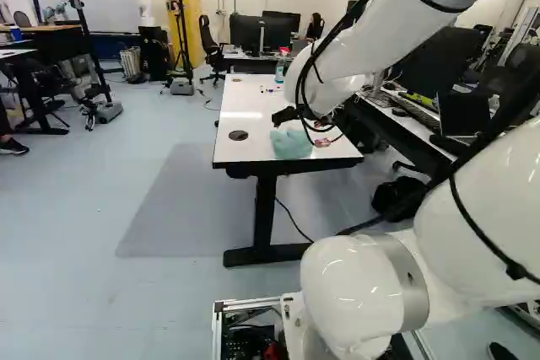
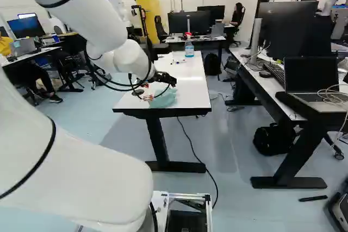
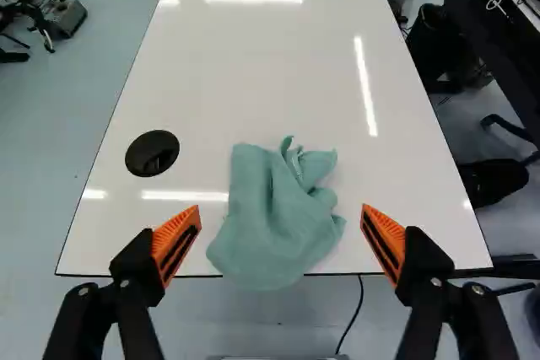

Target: Clean the table with the green towel

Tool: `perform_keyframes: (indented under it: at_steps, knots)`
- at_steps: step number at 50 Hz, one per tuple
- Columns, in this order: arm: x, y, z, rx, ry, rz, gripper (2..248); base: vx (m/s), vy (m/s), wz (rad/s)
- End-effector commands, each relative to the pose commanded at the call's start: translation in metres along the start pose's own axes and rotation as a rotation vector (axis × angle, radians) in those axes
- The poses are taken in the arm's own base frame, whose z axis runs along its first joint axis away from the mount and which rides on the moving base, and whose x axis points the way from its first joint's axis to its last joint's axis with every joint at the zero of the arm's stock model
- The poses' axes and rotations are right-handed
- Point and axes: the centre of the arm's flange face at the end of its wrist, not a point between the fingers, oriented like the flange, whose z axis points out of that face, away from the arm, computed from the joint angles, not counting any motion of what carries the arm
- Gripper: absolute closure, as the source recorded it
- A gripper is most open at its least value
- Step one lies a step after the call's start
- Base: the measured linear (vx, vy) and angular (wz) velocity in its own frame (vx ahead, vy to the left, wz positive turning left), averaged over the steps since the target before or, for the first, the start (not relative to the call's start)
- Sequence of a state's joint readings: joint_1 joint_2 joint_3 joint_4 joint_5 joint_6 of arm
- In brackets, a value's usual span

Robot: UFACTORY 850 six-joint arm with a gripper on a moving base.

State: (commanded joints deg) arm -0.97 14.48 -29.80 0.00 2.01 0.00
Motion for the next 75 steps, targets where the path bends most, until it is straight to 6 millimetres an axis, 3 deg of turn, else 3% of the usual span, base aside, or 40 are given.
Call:
perform_keyframes:
  at_steps: [25, 75]
  knots:
    - [-0.031, -0.001, 0.008, 0.003, 0.09, -0.002, 3, 0.0, 0.0, 0.0]
    - [-0.113, -0.004, 0.012, 0.01, 0.321, -0.007, 3, 0.0, 0.0, 0.0]
